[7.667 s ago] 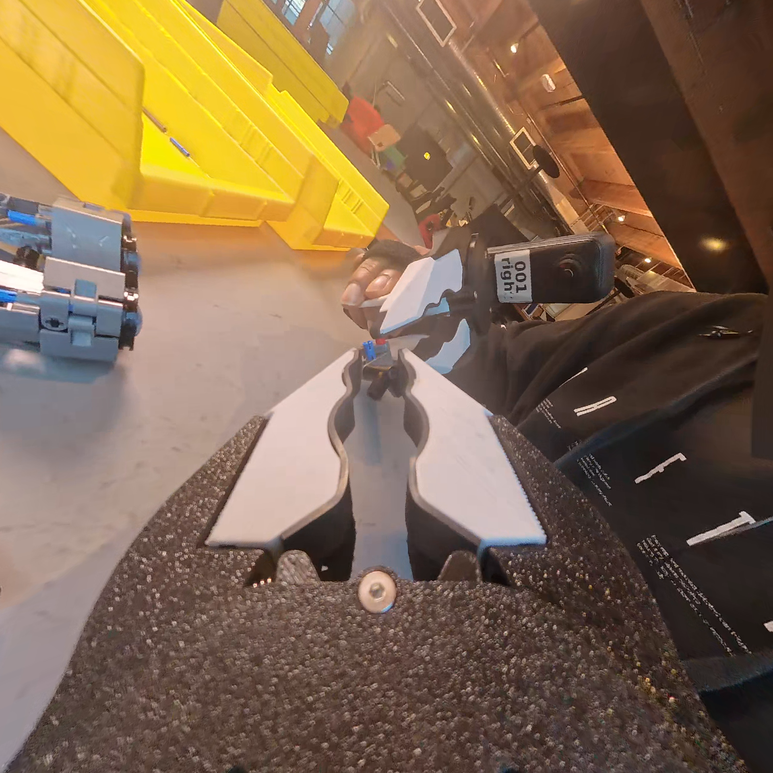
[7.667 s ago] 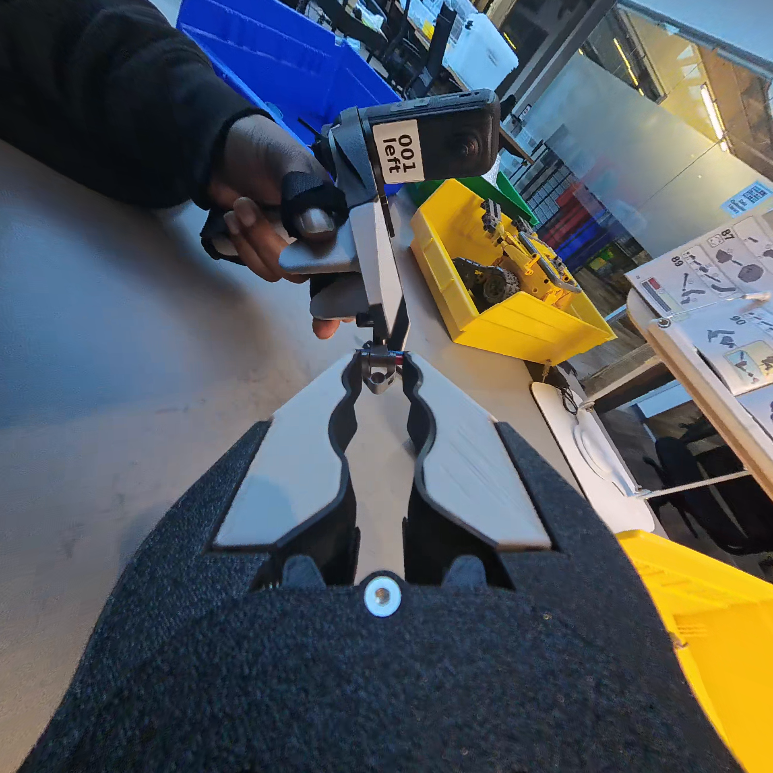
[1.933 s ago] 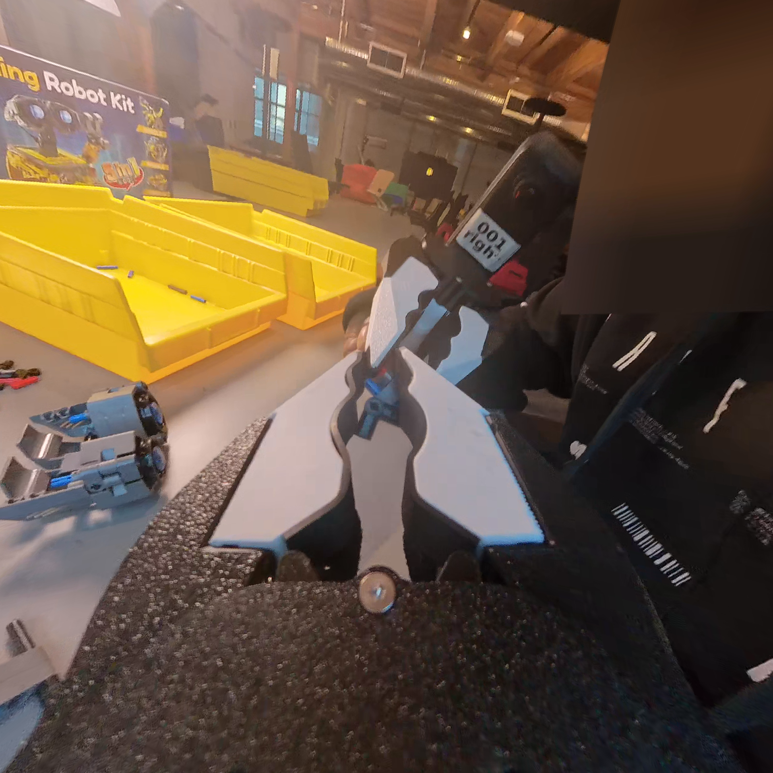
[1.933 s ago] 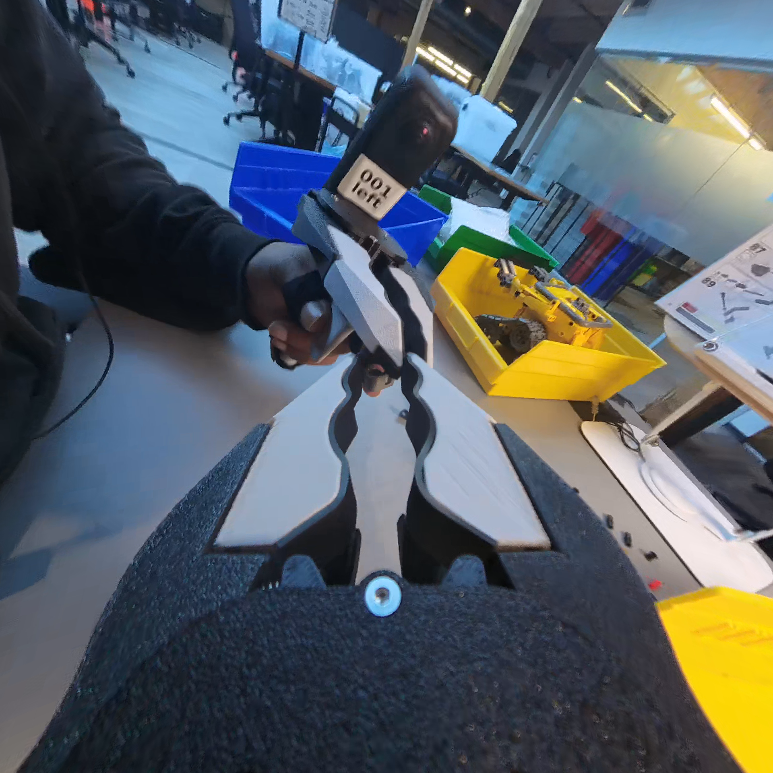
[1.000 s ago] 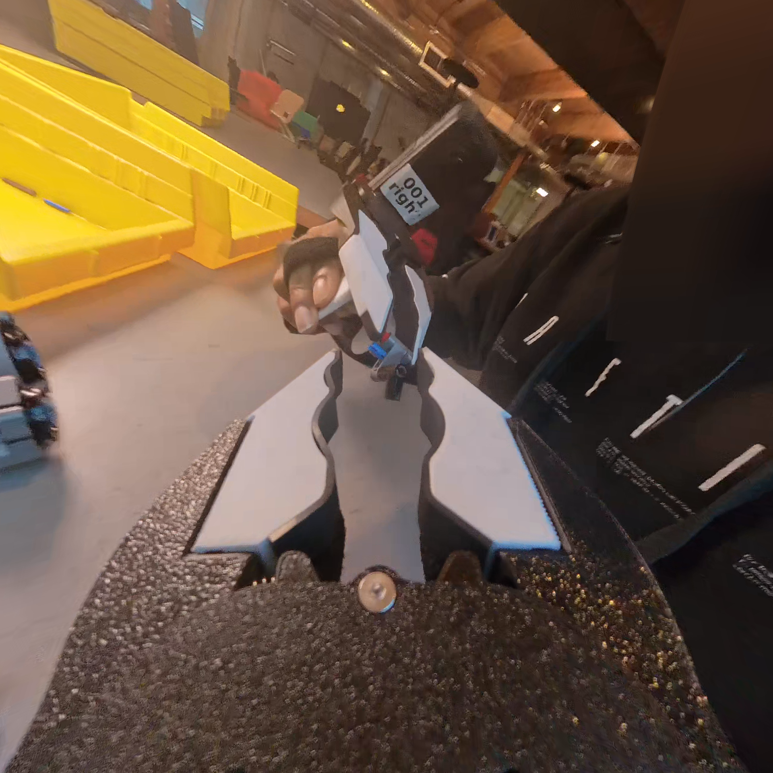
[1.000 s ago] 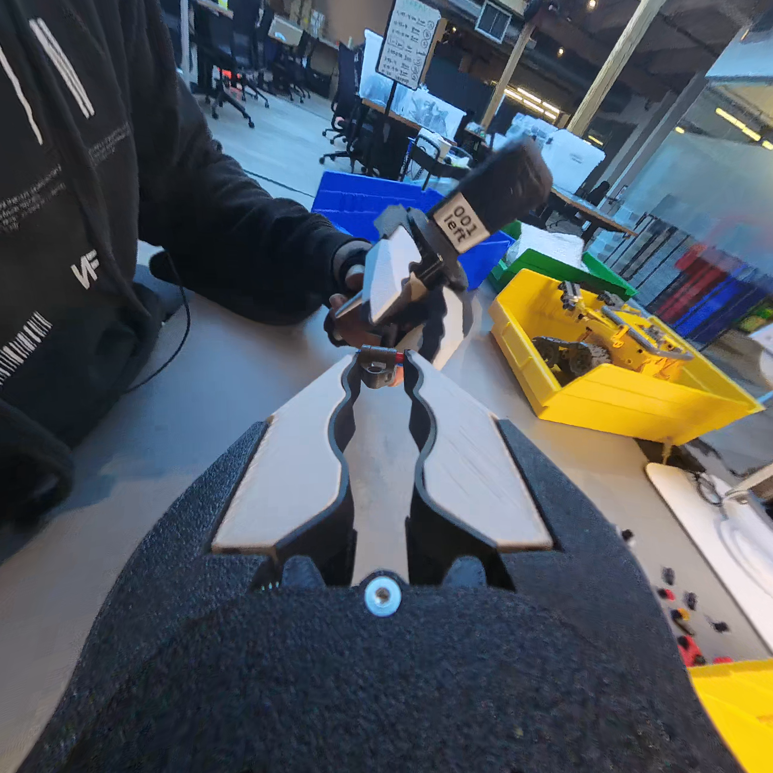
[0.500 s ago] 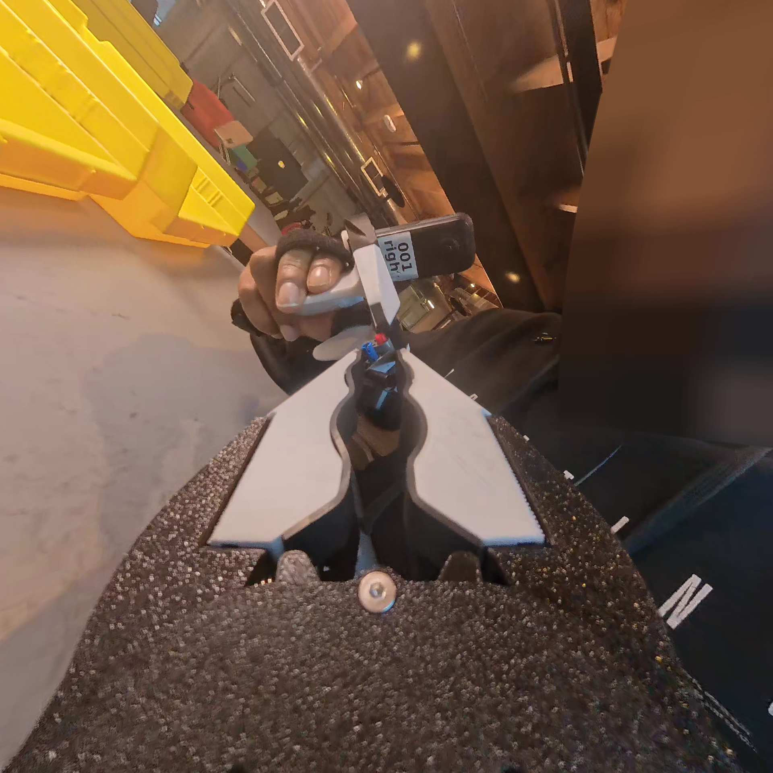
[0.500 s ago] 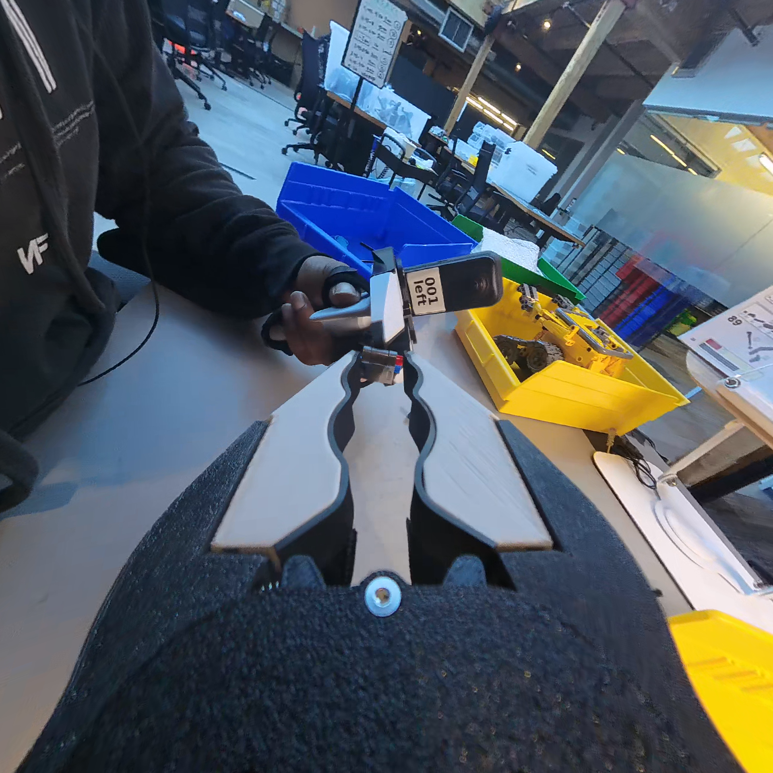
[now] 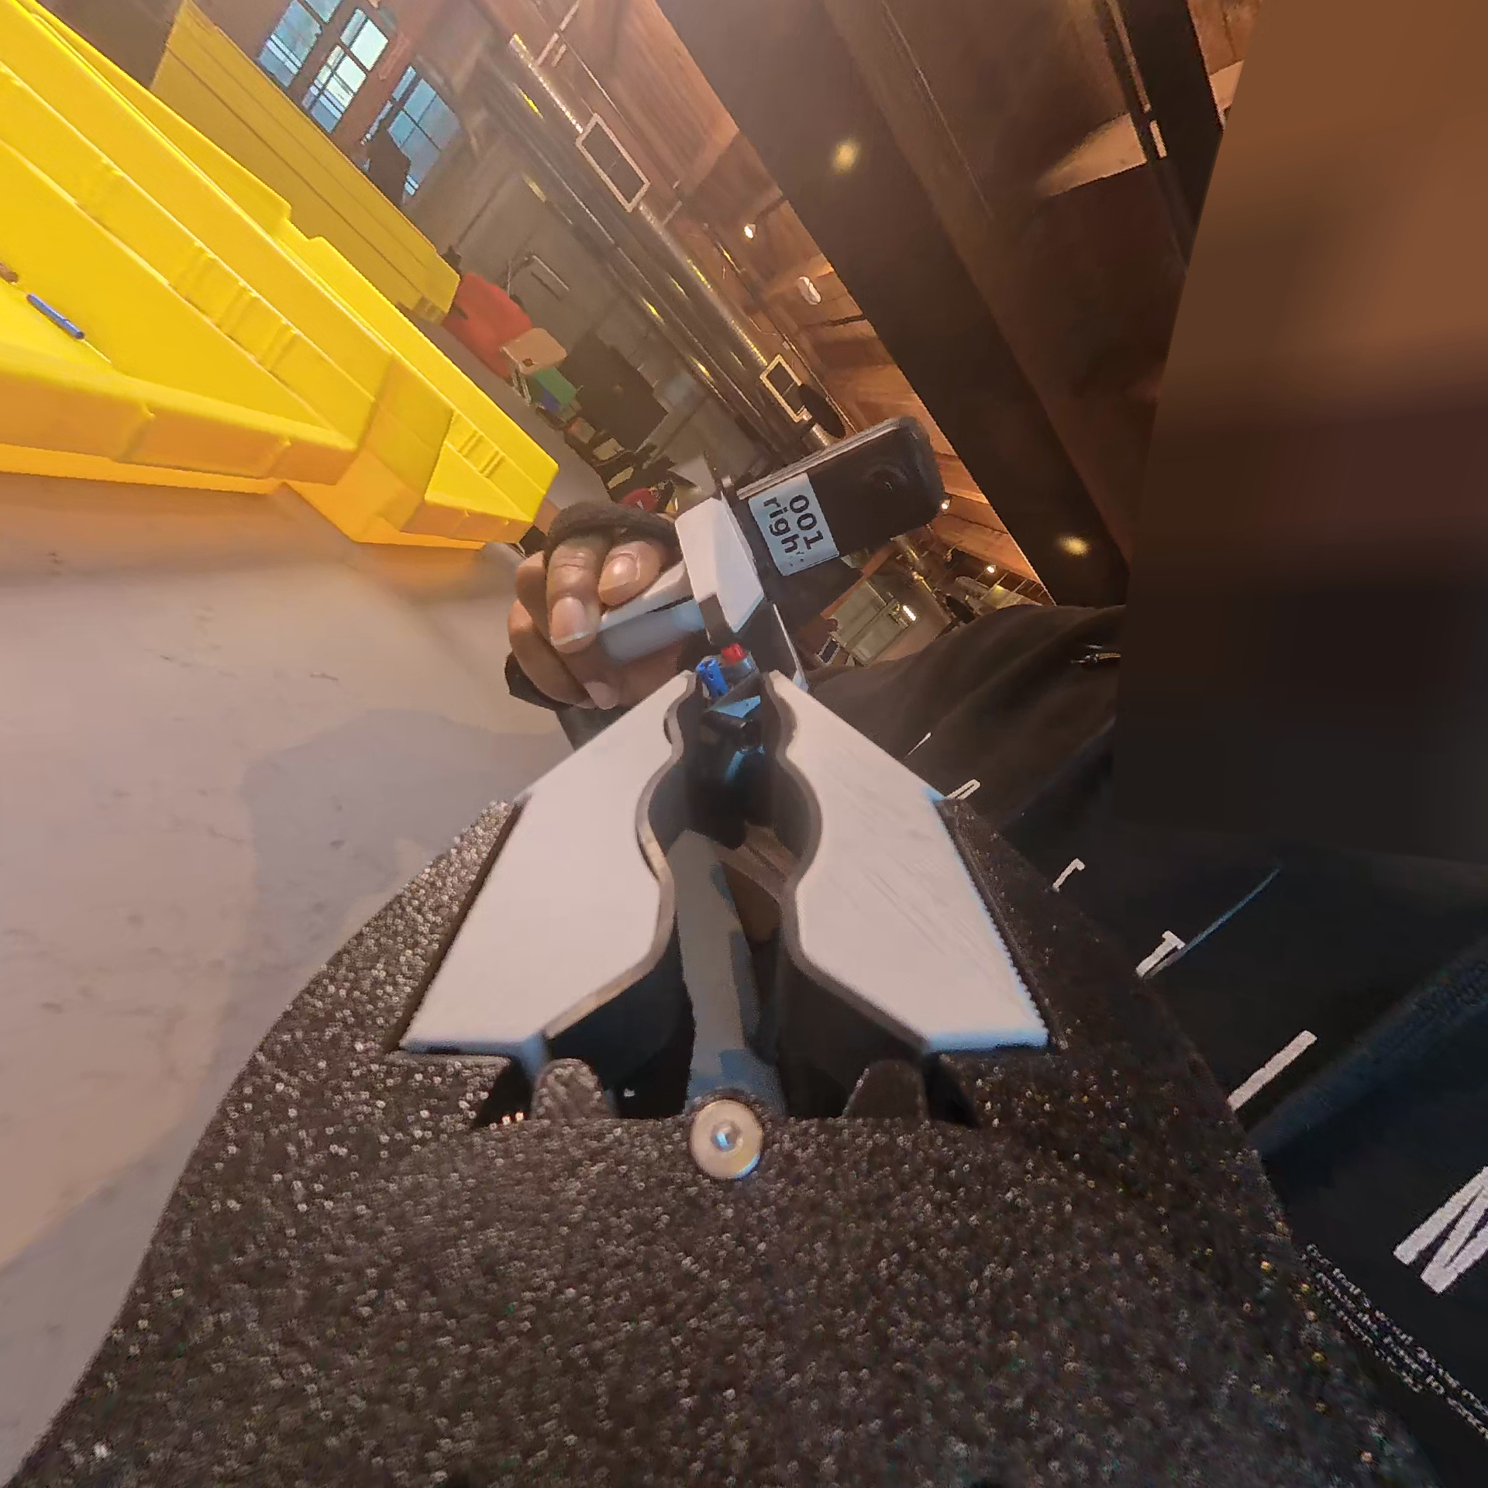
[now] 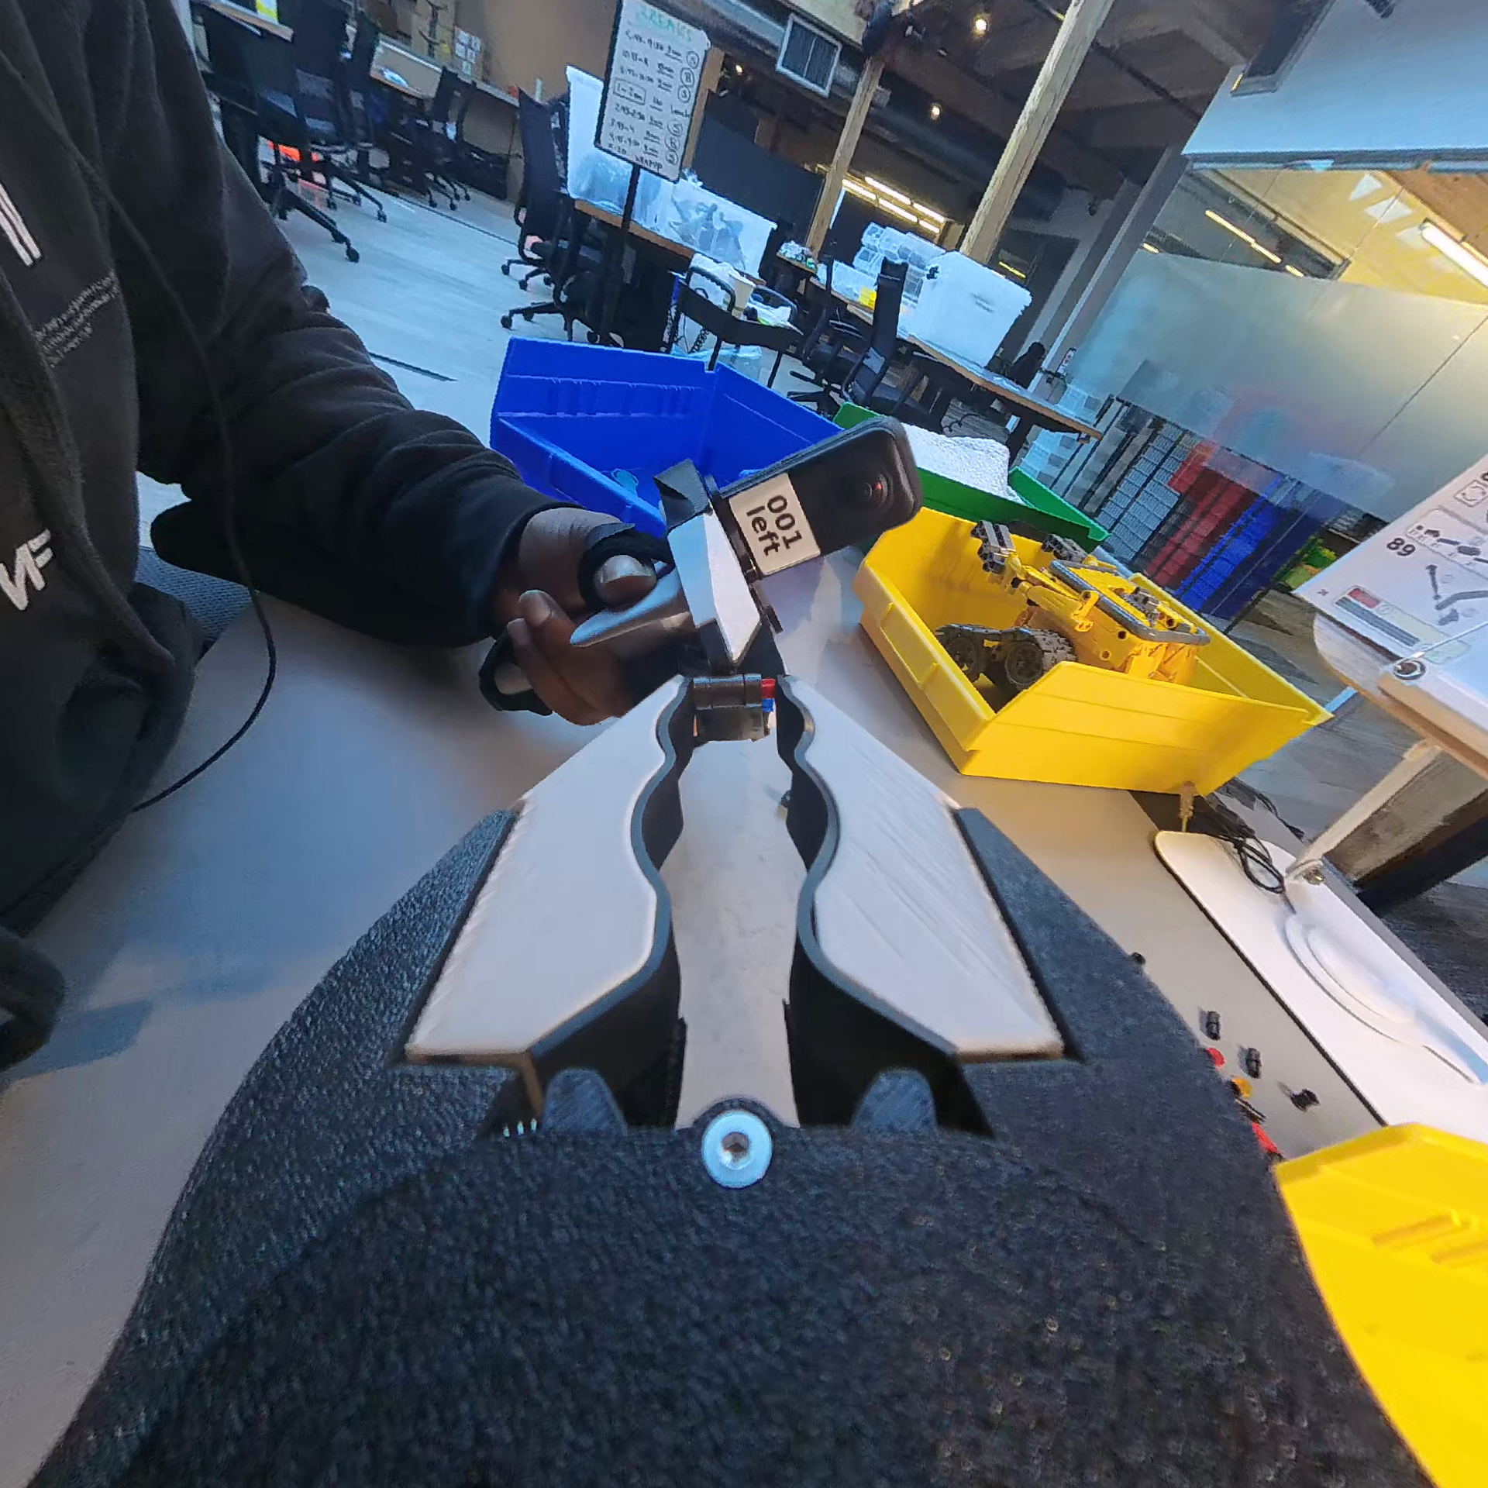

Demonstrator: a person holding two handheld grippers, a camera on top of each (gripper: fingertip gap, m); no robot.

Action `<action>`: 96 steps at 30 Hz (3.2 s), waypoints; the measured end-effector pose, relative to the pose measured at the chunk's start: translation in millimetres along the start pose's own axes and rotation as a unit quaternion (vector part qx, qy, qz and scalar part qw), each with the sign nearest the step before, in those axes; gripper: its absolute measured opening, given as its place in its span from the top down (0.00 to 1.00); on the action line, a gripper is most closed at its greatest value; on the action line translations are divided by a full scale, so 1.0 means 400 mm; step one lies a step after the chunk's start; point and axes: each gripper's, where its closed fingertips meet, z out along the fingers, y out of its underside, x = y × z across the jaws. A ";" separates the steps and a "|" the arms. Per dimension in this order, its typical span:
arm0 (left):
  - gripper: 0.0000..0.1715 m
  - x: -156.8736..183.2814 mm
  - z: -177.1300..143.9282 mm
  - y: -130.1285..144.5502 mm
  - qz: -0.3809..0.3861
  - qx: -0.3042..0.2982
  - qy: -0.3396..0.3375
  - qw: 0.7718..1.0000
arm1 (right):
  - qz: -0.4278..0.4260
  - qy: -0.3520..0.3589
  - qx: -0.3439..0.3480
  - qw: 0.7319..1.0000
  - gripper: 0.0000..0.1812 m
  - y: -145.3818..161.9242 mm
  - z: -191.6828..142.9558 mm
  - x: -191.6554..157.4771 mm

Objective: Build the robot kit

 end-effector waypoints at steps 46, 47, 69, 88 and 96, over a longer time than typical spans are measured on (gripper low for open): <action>0.77 -0.016 0.005 0.037 0.411 -0.153 -0.194 0.877 | 0.113 -0.053 0.016 0.992 0.91 0.026 0.009 -0.020; 0.79 -0.012 0.008 0.039 0.414 -0.153 -0.190 0.877 | 0.117 -0.054 0.020 0.991 0.91 0.022 0.009 -0.019; 0.82 -0.013 0.014 0.054 0.427 -0.172 -0.204 0.864 | 0.096 -0.058 0.018 0.994 0.92 0.023 0.000 -0.031; 0.91 0.007 0.000 0.043 0.420 -0.164 -0.171 0.876 | 0.145 -0.061 0.078 0.984 0.90 -0.014 -0.011 -0.011; 0.91 0.019 0.004 0.072 0.417 -0.185 -0.140 0.879 | 0.126 -0.092 0.072 0.985 0.90 -0.019 -0.009 -0.046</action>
